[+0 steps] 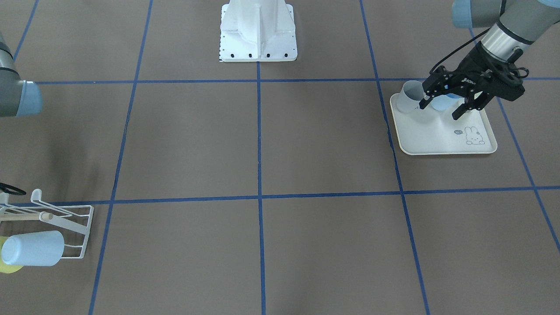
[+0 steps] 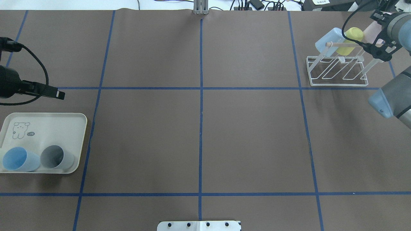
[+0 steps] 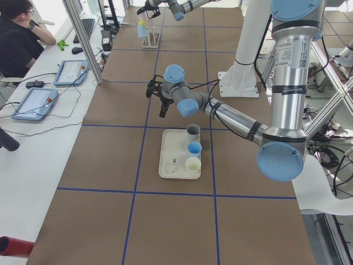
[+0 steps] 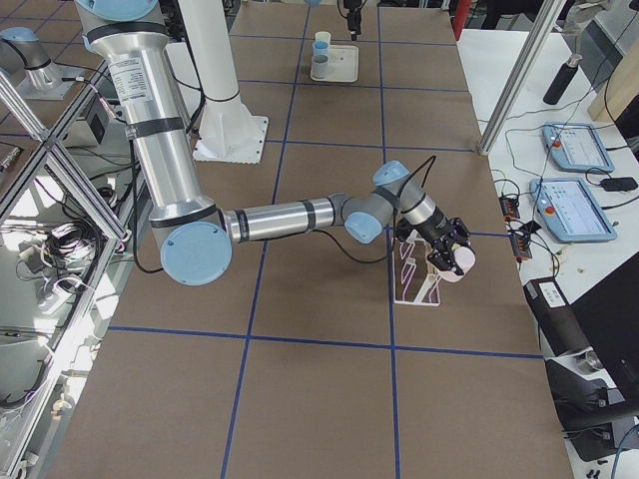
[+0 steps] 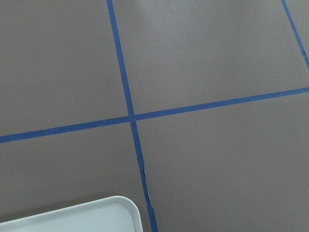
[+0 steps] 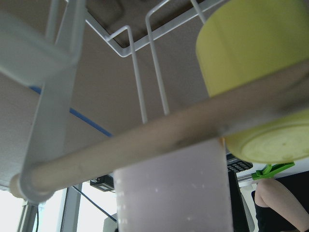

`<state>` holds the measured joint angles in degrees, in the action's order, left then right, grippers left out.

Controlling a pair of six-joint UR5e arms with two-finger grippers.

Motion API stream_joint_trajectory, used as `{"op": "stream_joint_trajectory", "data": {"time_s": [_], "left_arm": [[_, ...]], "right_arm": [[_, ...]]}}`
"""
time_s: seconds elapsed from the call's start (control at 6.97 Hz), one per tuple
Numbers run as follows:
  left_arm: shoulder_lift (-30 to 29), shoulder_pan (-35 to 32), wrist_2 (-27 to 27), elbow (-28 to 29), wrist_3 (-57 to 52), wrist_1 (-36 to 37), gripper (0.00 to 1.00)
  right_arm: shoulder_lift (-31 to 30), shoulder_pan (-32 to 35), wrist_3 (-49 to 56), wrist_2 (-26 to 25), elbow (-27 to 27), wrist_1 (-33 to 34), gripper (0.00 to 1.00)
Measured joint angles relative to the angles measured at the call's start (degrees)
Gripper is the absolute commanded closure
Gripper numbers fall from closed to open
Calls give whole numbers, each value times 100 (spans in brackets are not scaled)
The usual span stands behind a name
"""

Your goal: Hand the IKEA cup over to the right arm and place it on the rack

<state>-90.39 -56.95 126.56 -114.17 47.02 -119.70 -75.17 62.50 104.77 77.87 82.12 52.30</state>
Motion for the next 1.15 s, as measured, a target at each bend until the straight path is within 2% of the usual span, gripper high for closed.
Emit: {"op": "stream_joint_trajectory", "data": {"time_s": [0.29, 0.72, 1.15], "left_arm": [[-4, 0, 0, 13, 0, -1, 0], [-5, 3, 0, 17, 0, -9, 0], [-5, 0, 0, 10, 0, -10, 0]], "right_arm": [[-5, -15, 6, -26, -2, 0, 87], [-7, -18, 9, -30, -3, 0, 50], [-7, -19, 7, -37, -3, 2, 37]]}}
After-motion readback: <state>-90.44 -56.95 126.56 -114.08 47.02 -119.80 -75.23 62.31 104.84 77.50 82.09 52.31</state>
